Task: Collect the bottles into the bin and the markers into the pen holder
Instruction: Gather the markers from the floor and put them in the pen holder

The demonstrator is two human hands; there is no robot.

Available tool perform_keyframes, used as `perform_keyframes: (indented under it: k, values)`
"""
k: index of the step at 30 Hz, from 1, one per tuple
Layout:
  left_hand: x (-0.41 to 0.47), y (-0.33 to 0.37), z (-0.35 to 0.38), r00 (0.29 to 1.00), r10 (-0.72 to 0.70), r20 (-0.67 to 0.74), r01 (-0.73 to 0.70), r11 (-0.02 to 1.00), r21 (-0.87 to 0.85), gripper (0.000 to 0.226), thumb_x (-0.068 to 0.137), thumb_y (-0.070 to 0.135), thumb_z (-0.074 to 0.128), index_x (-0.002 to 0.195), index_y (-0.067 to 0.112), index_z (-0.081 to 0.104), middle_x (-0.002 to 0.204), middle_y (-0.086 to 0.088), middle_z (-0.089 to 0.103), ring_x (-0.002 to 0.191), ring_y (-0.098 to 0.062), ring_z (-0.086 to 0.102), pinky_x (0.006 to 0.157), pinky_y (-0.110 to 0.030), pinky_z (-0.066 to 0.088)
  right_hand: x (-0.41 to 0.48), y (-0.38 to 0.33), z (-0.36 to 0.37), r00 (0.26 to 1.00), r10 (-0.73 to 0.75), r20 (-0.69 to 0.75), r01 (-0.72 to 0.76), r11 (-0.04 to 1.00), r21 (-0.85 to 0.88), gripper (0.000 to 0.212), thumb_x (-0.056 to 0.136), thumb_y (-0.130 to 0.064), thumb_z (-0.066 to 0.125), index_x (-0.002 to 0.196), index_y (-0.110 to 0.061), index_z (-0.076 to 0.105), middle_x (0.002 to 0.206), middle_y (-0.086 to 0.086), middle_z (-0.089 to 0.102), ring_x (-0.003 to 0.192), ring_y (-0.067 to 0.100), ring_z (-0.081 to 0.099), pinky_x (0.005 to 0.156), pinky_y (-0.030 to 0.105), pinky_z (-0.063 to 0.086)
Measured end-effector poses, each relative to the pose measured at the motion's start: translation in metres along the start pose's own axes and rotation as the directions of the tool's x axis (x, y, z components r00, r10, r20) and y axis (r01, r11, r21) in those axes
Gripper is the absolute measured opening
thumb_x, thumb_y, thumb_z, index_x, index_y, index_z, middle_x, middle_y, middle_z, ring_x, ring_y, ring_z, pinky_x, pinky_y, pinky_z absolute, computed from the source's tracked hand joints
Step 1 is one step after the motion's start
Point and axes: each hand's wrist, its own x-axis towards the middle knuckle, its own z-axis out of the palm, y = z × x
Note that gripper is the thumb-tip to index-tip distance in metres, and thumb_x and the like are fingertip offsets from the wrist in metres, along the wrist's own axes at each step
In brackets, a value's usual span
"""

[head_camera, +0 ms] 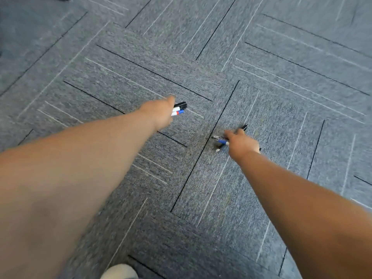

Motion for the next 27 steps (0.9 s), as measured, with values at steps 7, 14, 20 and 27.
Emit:
perform_keyframes:
  k: [7, 14, 20, 27]
  values:
    - [0.000, 0.053, 0.017, 0.997, 0.014, -0.070, -0.026, 0.984, -0.174, 0.032, 0.093, 0.021, 0.051, 0.120, 0.009, 0.040, 0.089, -0.007, 0.053, 0.075, -0.024, 0.049, 0.061, -0.033, 0.037, 0.010, -0.002, 0.012, 1.000, 0.002, -0.017, -0.002, 1.000, -0.017, 0.066, 0.084, 0.004, 0.054, 0.141, -0.025, 0.037, 0.157, 0.009, 0.013, 0.054, 0.012, 0.049, 0.045, 0.024, 0.045]
    - [-0.003, 0.020, 0.038, 0.986, -0.148, -0.071, 0.125, 0.956, -0.264, 0.029, 0.094, 0.020, 0.049, 0.120, 0.010, 0.040, 0.090, -0.008, 0.055, 0.074, -0.024, 0.049, 0.062, -0.033, 0.037, 0.010, 0.002, 0.015, 0.999, 0.036, -0.005, -0.036, 0.999, -0.020, 0.050, 0.084, 0.001, 0.059, 0.129, -0.017, 0.047, 0.139, 0.015, 0.036, 0.055, 0.014, 0.046, 0.045, 0.023, 0.041]
    - [-0.034, 0.018, 0.053, 0.937, -0.347, -0.044, 0.269, 0.796, -0.542, 0.037, 0.095, 0.021, 0.050, 0.128, 0.008, 0.037, 0.093, -0.010, 0.057, 0.074, -0.023, 0.051, 0.059, -0.033, 0.043, -0.026, -0.013, 0.015, 0.993, 0.026, 0.115, -0.064, 0.940, 0.336, 0.034, 0.094, -0.015, 0.051, 0.127, -0.015, 0.043, 0.076, -0.001, 0.051, 0.057, 0.012, 0.052, 0.046, 0.023, 0.044]
    - [-0.130, 0.065, 0.086, 0.865, -0.491, 0.107, 0.406, 0.557, -0.725, 0.032, 0.095, 0.021, 0.049, 0.121, 0.004, 0.042, 0.097, -0.019, 0.061, 0.085, -0.036, 0.059, 0.069, -0.041, 0.044, -0.132, -0.012, -0.025, 0.956, -0.006, 0.294, -0.245, 0.536, 0.808, 0.015, 0.095, -0.031, 0.052, 0.102, -0.018, 0.055, 0.073, -0.001, 0.056, 0.065, 0.015, 0.051, 0.052, 0.023, 0.039]
